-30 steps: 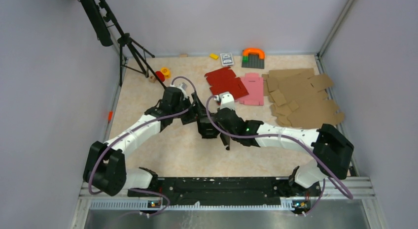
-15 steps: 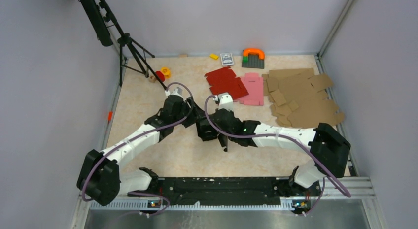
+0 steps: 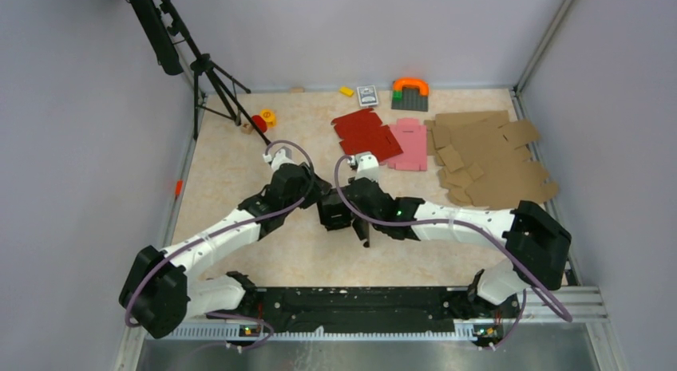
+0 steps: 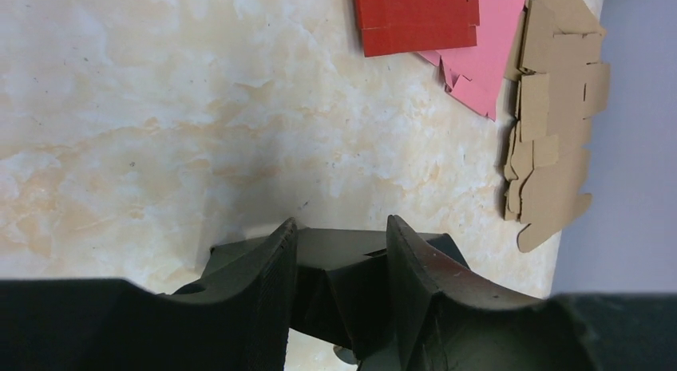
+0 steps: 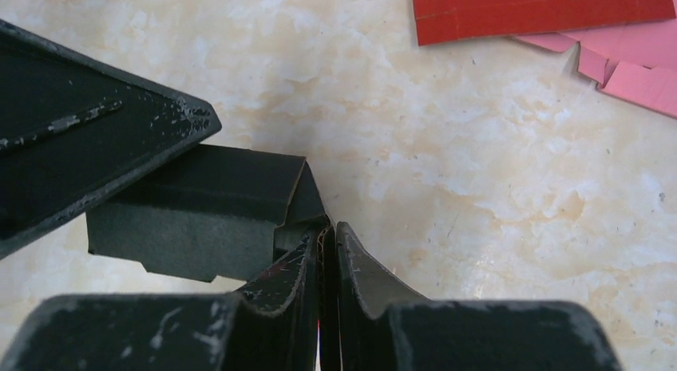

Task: Fold the paper box
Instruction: Fold the paper box at the center of the board.

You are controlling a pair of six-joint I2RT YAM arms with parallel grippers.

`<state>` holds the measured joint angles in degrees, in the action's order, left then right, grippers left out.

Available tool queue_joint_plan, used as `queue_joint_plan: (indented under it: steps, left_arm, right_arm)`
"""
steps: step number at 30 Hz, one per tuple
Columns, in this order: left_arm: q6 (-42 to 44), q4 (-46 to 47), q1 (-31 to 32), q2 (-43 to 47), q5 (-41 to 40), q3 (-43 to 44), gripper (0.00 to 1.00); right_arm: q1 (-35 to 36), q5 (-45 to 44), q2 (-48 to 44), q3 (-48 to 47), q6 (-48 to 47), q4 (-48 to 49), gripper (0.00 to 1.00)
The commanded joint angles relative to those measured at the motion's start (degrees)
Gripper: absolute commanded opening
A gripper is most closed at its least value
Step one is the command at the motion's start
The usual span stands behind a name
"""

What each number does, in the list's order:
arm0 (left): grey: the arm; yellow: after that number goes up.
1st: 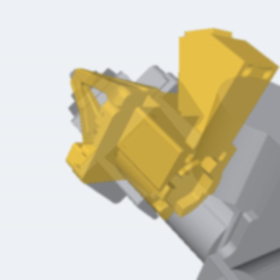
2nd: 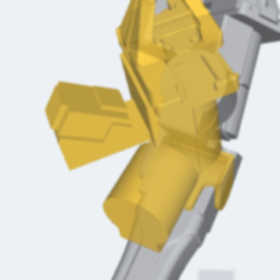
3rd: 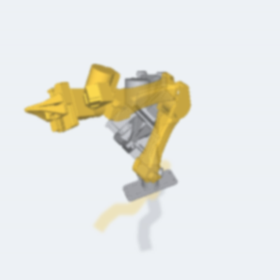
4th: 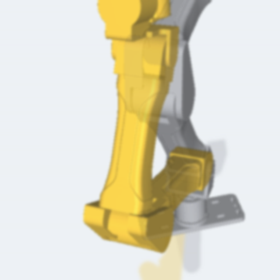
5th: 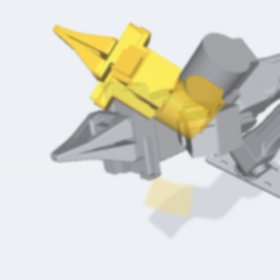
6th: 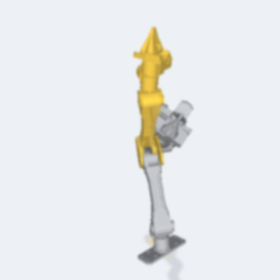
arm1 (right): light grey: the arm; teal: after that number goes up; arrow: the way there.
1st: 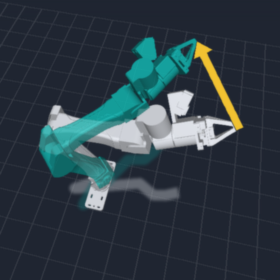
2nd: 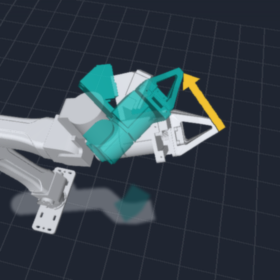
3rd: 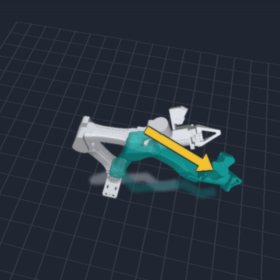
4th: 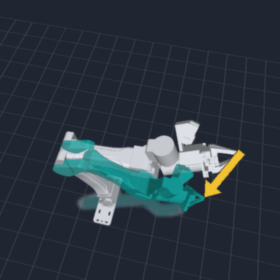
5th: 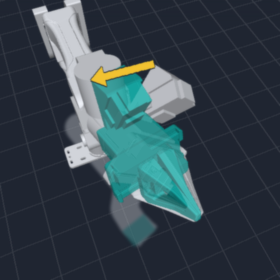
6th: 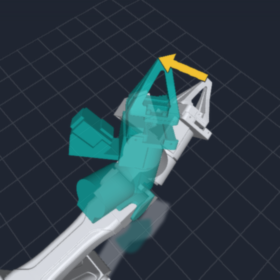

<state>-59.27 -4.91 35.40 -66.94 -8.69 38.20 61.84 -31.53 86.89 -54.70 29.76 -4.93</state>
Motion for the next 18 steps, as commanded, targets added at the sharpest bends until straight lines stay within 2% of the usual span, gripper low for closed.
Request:
queue_joint_plan:
  steps: [1,8,14,15,18]
  left_arm:
    - [1.7,0.3,1.5,0.7,-3.8,-1.6,0.46]
    - [3.1,-0.2,3.0,0.7,-6.4,-2.1,0.45]
    - [3.0,-0.8,3.9,1.0,-8.6,-2.0,0.44]
    - [3.1,-0.8,3.9,1.1,-8.8,-2.1,0.44]
    - [3.1,-0.8,4.1,1.6,-9.1,-2.0,0.42]
  right_arm:
    - [1.1,2.5,-3.9,1.9,0.6,3.2,0.12]
    - [0.9,6.1,-6.7,5.2,-0.2,5.9,0.30]
    - [0.8,7.6,-7.9,6.8,1.5,7.5,0.32]
    - [0.7,7.7,-8.1,6.8,1.6,7.2,0.29]
    - [0.7,7.4,-8.7,6.8,1.7,6.9,0.11]
